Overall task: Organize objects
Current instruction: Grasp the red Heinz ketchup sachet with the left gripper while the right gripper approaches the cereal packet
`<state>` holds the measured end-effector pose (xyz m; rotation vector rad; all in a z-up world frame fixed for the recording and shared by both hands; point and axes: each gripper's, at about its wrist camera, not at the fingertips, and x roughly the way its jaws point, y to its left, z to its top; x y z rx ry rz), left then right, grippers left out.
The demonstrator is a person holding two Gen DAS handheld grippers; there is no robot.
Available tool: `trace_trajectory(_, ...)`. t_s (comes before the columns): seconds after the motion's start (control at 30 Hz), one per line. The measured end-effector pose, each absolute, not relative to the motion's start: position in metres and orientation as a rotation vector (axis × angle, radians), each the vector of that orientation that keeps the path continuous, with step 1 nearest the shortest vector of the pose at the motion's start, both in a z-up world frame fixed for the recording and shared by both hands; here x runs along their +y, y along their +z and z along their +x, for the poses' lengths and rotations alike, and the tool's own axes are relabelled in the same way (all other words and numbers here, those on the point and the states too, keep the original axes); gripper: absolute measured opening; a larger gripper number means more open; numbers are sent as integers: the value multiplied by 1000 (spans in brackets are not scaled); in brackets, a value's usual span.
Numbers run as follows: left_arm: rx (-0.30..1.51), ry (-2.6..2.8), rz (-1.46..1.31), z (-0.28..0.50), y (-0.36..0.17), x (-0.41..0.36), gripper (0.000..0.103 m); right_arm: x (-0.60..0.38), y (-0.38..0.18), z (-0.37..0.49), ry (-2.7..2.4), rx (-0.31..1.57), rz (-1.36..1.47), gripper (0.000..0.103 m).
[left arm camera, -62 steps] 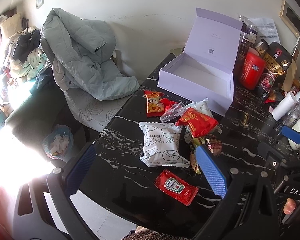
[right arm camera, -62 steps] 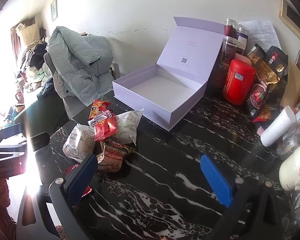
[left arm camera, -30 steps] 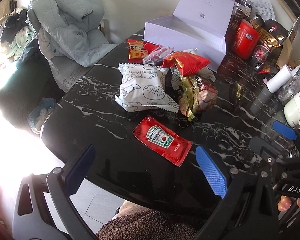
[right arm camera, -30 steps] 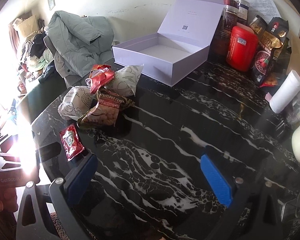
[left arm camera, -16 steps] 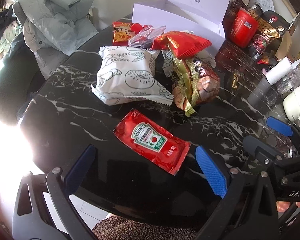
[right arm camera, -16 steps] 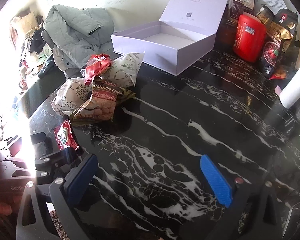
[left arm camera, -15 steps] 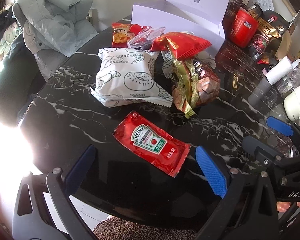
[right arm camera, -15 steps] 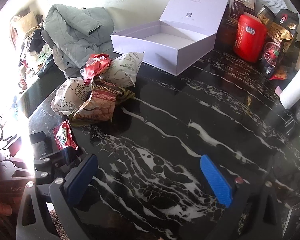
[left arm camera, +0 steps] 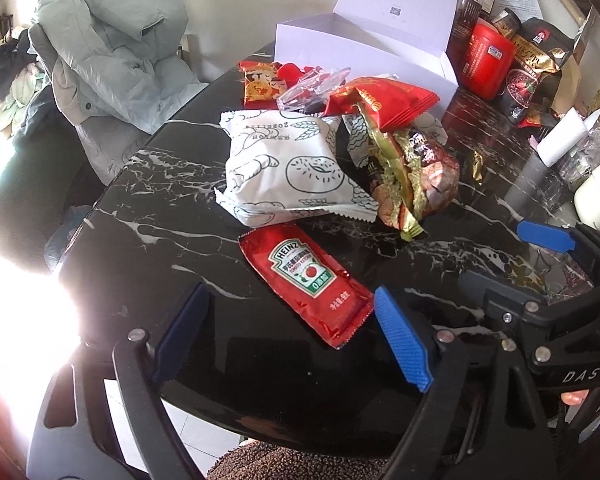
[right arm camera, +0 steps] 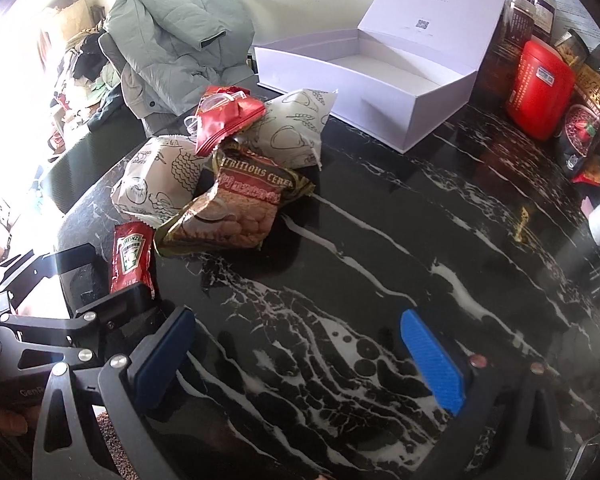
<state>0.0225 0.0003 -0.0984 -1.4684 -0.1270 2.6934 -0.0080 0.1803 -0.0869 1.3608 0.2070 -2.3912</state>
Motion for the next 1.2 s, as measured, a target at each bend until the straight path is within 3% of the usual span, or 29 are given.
trace_trajectory(0.37,-276,2684,-1492,17,-96,-17,79,185,-85,-11,-2397,120,1369,103)
trace_trajectory(0.53,-227,2676,-1497,13,-98,-1,80,192,-83,-12,-2429,115,1367,103)
trace_trajectory(0.73,-45,2722,-1535,11,-103,20,80,194,-84,-11,-2449,163,1361,103)
trace_trajectory(0.83,-28,2735,-1521,14,-101,17,69,193,-85,-10,-2441,168,1362,103)
trace_trajectory(0.9,-24,2736,-1513,15,-98,12,45,192,-86,-10,-2435,171,1358,103)
trace_trajectory(0.93,-27,2735,-1513,15,-97,9,41,191,-86,-9,-2432,172,1356,103)
trace_trajectory(1.0,-43,2708,-1512,15,-96,3,35,188,-85,-8,-2426,175,1345,103)
trace_trajectory(1.2,-189,2635,-1507,15,-95,-17,32,184,-79,-9,-2419,109,1309,103)
